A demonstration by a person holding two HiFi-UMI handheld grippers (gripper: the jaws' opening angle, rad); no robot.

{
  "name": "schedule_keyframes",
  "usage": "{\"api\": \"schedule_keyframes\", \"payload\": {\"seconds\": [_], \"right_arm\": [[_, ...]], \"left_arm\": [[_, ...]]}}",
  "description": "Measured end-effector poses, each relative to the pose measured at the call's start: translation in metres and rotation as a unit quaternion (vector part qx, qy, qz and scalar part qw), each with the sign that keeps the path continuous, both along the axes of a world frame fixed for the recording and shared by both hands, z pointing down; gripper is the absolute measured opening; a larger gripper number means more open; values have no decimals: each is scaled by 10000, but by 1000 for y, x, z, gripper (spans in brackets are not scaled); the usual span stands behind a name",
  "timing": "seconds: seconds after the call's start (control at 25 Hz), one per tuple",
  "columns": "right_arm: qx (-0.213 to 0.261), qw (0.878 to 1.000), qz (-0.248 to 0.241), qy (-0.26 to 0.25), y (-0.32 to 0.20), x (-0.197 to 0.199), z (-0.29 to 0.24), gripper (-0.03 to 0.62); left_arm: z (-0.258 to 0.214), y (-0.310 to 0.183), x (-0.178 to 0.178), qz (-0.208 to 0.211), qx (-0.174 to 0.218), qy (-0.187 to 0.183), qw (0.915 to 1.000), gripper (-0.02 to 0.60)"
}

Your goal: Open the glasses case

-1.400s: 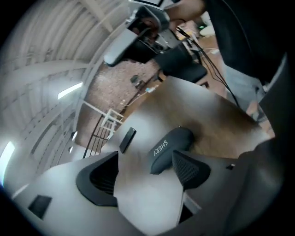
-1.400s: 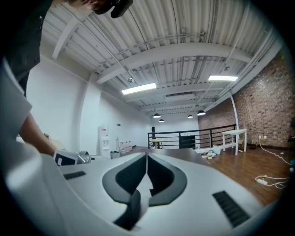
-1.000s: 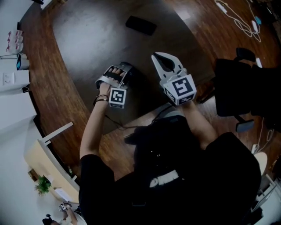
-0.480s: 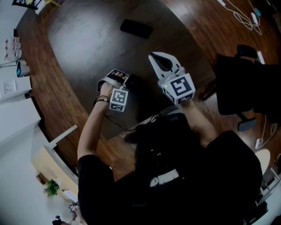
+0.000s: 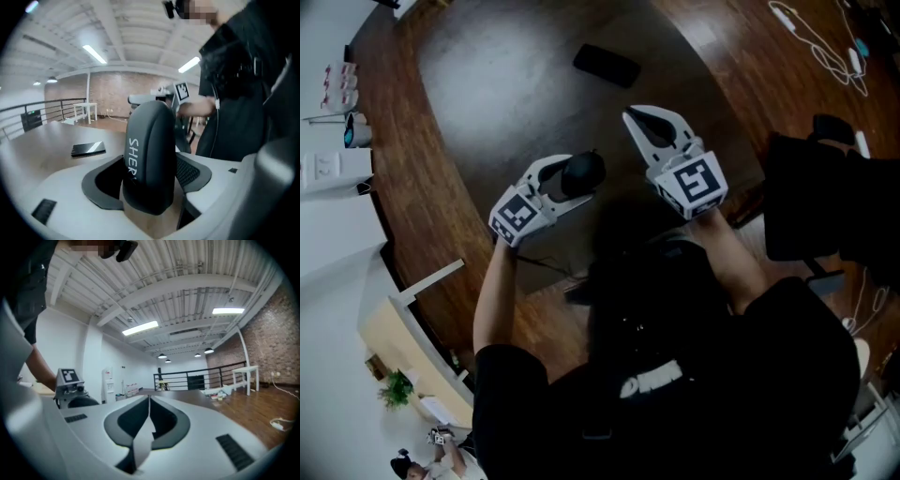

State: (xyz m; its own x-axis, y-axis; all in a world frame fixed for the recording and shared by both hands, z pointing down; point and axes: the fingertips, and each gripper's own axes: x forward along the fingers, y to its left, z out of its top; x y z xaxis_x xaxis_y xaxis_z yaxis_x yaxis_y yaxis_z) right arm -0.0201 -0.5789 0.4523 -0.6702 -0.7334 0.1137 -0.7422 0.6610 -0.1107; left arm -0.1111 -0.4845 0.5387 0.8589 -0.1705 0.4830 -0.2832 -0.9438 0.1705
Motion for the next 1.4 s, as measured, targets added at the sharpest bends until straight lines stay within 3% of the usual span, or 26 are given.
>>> {"api": "schedule_keyframes", "payload": {"seconds": [0.08, 0.16, 0.24, 0.36, 0.48, 0.52, 0.64, 0.84, 0.96, 1.04, 1.2, 1.4], "right_arm": [[402, 9966, -714, 29, 16, -23, -21, 21], [776, 9825, -1693, 4, 42, -50, -46, 23], [869, 9591, -2693, -48, 73, -72, -65, 35], [833, 9243, -3724, -53, 104, -93, -85, 43], [792, 8948, -4392, -117, 123, -105, -106, 152], [778, 8817, -4651, -172, 131, -108, -114, 158], [692, 8343, -5467, -168, 157, -112, -128, 154], [389, 7449, -6659, -146, 192, -108, -143, 153], [355, 7086, -7041, -301, 201, -106, -149, 130], [387, 7029, -7094, -353, 201, -106, -150, 51], [301, 7095, -7033, -331, 198, -110, -148, 26], [477, 7437, -6648, -518, 181, -110, -151, 21]], "left_arm": [[-38, 11, -1, -248, -545, 1120, 9919, 328], [-68, 26, -8, -200, -1075, 1969, 9743, 327], [-94, 40, -15, -22, -1409, 2595, 9554, 327], [-125, 62, -24, 404, -1633, 3112, 9353, 327], [-145, 95, -25, 1018, -1843, 3209, 9234, 328], [-149, 106, -24, 1240, -1907, 3149, 9215, 328], [-159, 130, -23, 1866, -2100, 2996, 9118, 328], [-177, 161, -27, 2678, -2562, 2894, 8826, 328], [-183, 165, -25, 2859, -2721, 2920, 8712, 328], [-184, 162, -27, 2786, -2757, 2977, 8705, 329], [-183, 157, -36, 2636, -2765, 3041, 8727, 330], [-182, 129, -40, 1972, -2187, 3263, 8982, 340]]}}
